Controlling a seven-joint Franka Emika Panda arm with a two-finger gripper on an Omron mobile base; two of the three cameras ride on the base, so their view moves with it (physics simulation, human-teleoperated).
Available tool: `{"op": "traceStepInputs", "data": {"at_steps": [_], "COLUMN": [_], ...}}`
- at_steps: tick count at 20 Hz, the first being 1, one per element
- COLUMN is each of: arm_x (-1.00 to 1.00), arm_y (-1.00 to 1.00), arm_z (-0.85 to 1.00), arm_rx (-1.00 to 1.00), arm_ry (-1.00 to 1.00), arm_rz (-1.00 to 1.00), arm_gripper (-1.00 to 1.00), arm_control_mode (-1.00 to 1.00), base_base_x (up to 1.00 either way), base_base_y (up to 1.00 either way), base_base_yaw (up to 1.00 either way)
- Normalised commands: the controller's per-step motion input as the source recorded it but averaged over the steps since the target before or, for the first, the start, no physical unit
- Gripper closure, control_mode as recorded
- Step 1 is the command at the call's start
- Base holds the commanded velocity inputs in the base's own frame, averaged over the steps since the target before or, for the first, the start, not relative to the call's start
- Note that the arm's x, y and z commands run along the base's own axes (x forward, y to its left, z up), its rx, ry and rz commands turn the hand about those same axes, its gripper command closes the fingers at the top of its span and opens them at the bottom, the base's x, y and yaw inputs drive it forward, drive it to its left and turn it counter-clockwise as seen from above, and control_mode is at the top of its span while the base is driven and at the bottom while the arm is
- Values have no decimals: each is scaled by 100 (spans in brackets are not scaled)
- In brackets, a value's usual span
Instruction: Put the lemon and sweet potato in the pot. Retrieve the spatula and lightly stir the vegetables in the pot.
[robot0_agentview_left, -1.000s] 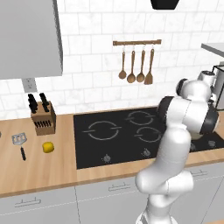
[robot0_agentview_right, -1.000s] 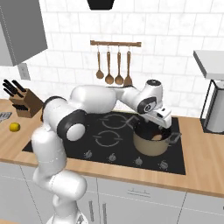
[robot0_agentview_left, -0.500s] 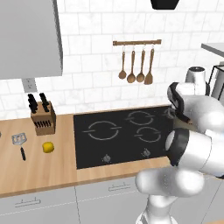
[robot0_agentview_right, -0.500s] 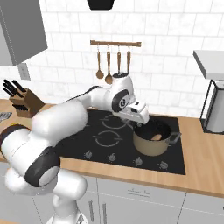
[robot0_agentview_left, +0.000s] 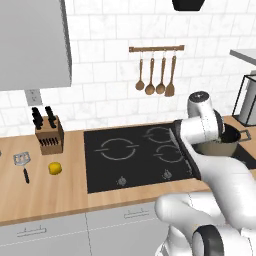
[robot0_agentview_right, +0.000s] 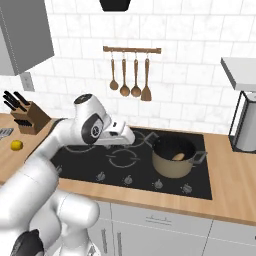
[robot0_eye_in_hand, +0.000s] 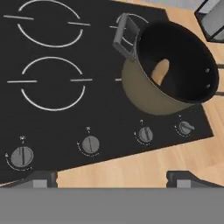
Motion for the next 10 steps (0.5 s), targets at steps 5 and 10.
{"op": "traceStepInputs", "data": {"at_steps": [5,10], "arm_x": [-29,-6], "arm_y": [100,100], "arm_z": [14,9], "arm_rx": [0,1], "arm_ry": [0,3], "arm_rz": [35,42], "arm_gripper": [-100,-100], "arm_control_mode": [-100,-100], "base_base_x": [0,0], "base_base_y": [0,0], "base_base_yaw": [0,0]}}
